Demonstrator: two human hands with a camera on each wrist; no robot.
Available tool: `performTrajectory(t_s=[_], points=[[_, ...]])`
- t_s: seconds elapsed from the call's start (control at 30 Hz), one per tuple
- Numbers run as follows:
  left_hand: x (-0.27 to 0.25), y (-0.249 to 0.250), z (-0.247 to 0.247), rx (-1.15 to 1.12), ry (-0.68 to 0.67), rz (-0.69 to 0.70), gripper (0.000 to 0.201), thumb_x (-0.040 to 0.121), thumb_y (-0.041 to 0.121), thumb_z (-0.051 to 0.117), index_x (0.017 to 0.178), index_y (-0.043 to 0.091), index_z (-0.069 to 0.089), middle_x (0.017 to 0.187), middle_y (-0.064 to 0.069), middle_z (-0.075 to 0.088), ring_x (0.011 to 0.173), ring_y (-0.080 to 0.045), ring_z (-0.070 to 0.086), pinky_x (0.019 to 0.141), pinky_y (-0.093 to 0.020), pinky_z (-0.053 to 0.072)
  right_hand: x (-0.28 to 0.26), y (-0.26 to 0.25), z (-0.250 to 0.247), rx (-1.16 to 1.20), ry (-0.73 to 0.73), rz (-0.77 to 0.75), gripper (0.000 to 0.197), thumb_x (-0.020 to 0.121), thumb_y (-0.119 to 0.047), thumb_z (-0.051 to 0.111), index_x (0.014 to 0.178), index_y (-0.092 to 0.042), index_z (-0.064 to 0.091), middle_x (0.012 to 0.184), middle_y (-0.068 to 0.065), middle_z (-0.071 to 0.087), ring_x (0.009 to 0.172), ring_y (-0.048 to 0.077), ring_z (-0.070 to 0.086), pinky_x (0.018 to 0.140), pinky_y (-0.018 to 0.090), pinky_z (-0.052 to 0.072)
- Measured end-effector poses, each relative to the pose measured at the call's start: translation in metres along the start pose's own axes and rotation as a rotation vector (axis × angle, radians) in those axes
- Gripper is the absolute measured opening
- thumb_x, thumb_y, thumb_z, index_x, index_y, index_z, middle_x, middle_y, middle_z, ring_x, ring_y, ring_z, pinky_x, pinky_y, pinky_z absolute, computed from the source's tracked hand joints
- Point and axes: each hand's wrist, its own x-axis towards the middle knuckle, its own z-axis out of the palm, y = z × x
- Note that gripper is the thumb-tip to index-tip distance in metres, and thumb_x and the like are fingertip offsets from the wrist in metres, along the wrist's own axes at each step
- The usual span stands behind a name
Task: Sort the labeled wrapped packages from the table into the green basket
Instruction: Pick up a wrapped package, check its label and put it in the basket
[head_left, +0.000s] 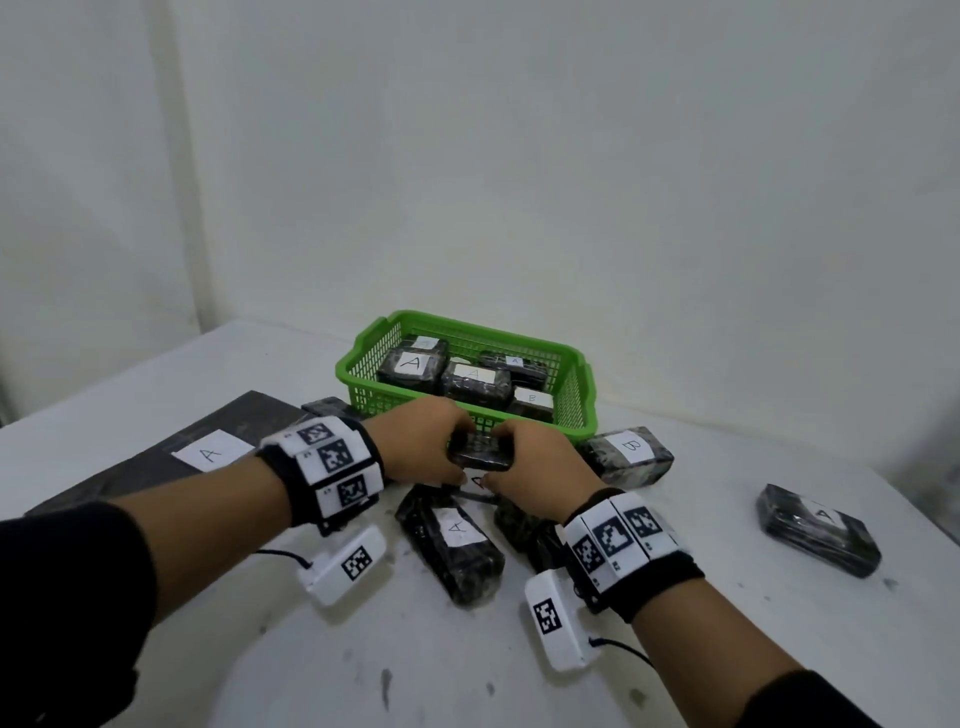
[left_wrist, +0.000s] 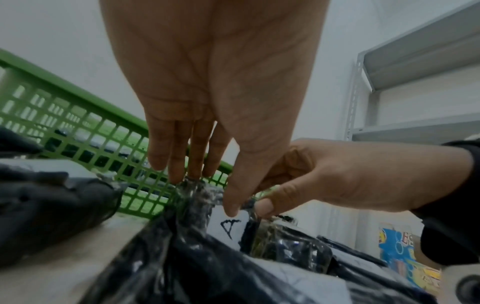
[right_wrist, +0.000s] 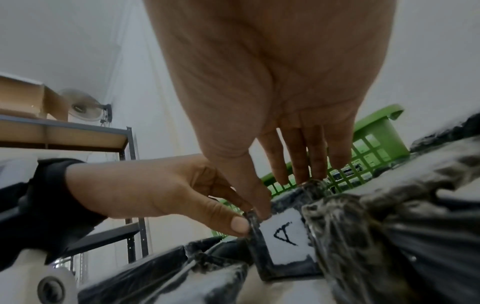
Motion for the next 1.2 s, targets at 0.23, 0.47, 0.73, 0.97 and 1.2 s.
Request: performTrajectory(t_s=[0.23, 0.47, 0.73, 0.97, 1.2], points=[[0.008, 0.004, 0.021, 0.035, 0.042, 0.006, 0.038, 0.082, 0.024, 0.08, 0.114, 0.012, 0.063, 0.114, -0.004, 0.048, 0.093, -0.02, 0.054, 0.083, -0.031, 0.05, 0.009, 0.013, 0.017, -0.167, 0.078, -0.086, 0.04, 0.085, -0.015, 0.079, 0.124, -0.015, 0.071, 0.113, 0.008, 0.06, 0.111, 0.027, 0.057, 0.087, 0.032, 0.049], [0.006, 0.003, 0.03, -0.036, 0.097, 0.014, 0.047, 0.084, 0.021, 0.079, 0.125, 0.012, 0.059, 0.121, -0.003, 0.048, 0.101, -0.021, 0.056, 0.088, -0.031, 0.051, 0.01, 0.015, 0.024, -0.194, 0.094, -0.12, 0.037, 0.085, -0.023, 0.079, 0.121, -0.017, 0.073, 0.11, 0.006, 0.065, 0.109, 0.028, 0.058, 0.089, 0.037, 0.053], [0.001, -0.005, 0.03, -0.161, 0.131, 0.055, 0.068, 0.077, 0.021, 0.084, 0.138, 0.014, 0.056, 0.129, -0.001, 0.058, 0.118, -0.02, 0.056, 0.095, -0.026, 0.046, 0.009, 0.014, 0.017, -0.054, 0.1, -0.089, 0.051, 0.079, -0.019, 0.086, 0.128, -0.017, 0.073, 0.113, 0.006, 0.06, 0.108, 0.023, 0.058, 0.097, 0.035, 0.052], [-0.005, -0.019, 0.011, -0.547, 0.185, 0.047, 0.067, 0.068, 0.024, 0.096, 0.126, 0.025, 0.063, 0.118, 0.013, 0.066, 0.103, -0.003, 0.065, 0.085, -0.015, 0.052, -0.011, 0.026, 0.0, 0.293, 0.238, -0.161, 0.061, 0.079, -0.016, 0.088, 0.135, -0.024, 0.066, 0.121, -0.009, 0.059, 0.11, 0.006, 0.057, 0.1, 0.026, 0.053], [-0.012, -0.015, -0.004, -1.183, 0.212, 0.129, 0.066, 0.07, 0.017, 0.09, 0.131, 0.015, 0.064, 0.122, -0.003, 0.075, 0.114, -0.019, 0.072, 0.097, -0.034, 0.058, -0.012, 0.033, -0.006, 0.893, 0.21, -0.109, 0.08, 0.071, -0.048, 0.089, 0.141, -0.025, 0.059, 0.128, -0.008, 0.073, 0.12, 0.008, 0.069, 0.103, 0.029, 0.056]])
